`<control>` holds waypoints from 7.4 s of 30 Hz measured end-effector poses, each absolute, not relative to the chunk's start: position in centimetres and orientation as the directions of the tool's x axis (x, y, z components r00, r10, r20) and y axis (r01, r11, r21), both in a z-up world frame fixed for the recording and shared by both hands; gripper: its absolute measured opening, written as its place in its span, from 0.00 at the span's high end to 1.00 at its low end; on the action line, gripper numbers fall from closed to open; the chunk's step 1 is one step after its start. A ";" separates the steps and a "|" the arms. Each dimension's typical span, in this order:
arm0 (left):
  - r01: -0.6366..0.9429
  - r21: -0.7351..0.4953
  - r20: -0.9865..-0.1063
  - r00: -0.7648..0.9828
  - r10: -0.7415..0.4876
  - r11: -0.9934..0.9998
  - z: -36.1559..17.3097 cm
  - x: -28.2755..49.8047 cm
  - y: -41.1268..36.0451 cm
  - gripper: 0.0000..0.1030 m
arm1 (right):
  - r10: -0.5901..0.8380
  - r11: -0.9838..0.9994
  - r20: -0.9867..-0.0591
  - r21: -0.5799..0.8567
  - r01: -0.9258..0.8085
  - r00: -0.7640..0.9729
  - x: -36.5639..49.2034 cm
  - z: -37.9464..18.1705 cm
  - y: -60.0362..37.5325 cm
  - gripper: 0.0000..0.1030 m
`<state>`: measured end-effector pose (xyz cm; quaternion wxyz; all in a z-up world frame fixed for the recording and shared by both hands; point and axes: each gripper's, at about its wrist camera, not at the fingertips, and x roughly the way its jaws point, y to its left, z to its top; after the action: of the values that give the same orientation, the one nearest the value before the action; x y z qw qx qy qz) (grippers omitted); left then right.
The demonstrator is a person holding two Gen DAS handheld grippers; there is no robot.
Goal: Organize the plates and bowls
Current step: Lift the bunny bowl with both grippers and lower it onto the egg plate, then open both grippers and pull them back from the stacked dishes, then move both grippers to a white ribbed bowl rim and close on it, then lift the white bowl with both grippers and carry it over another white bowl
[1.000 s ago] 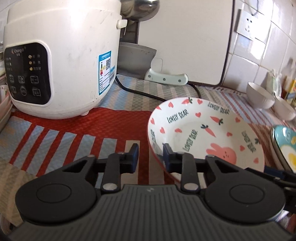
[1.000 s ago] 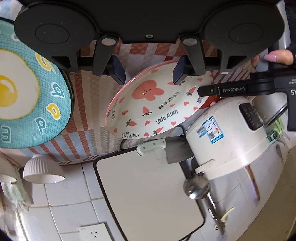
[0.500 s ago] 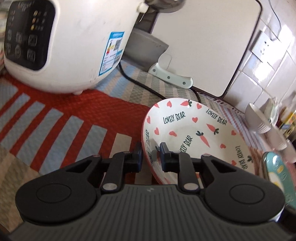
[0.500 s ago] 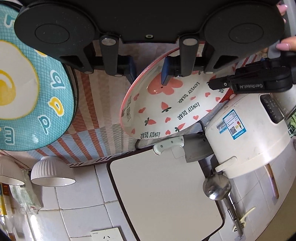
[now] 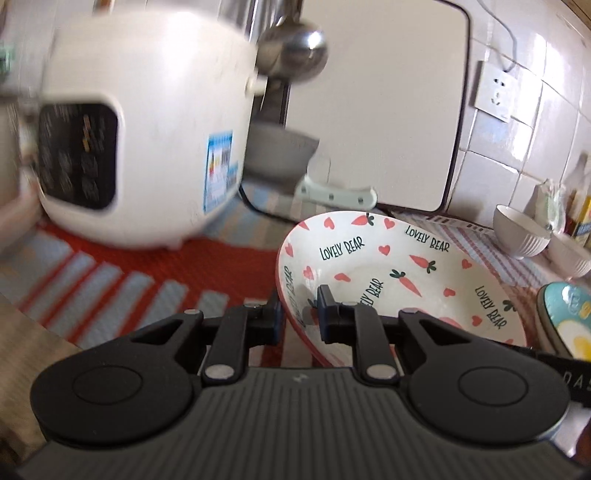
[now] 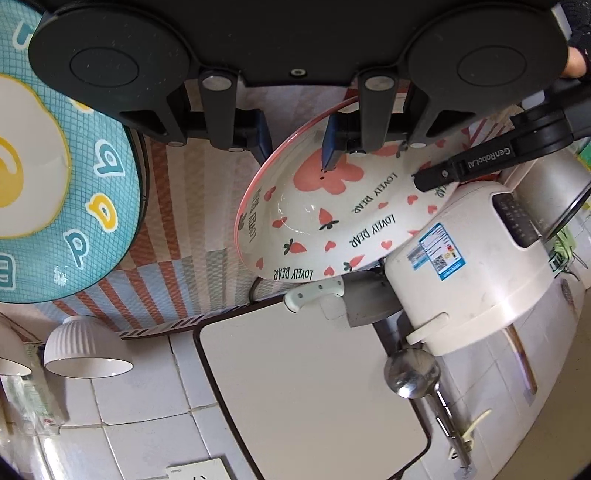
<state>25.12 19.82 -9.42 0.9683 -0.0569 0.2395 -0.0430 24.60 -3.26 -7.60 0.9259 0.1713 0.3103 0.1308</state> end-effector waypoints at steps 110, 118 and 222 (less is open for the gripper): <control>0.594 0.157 -0.377 0.774 -0.508 0.789 0.9 12.4 -12.6 0.13 | 0.068 0.989 -0.391 -0.098 -0.115 0.918 6.3 0.1 -35.1 0.07; 0.691 -0.101 -0.501 0.587 -0.636 0.716 0.9 18.4 -20.3 0.12 | 0.082 0.994 -0.369 -0.040 -0.104 0.926 9.2 -0.5 -40.9 0.04; 0.620 -0.208 -0.592 0.535 -0.602 0.756 0.2 28.7 -19.5 0.37 | 0.279 0.960 -0.612 0.163 -0.228 0.740 18.8 1.9 -42.7 0.02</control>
<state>28.67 -19.48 0.18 0.8761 0.0135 0.3325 -0.3489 18.83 -42.73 1.91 0.9318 0.0384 0.3342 0.1361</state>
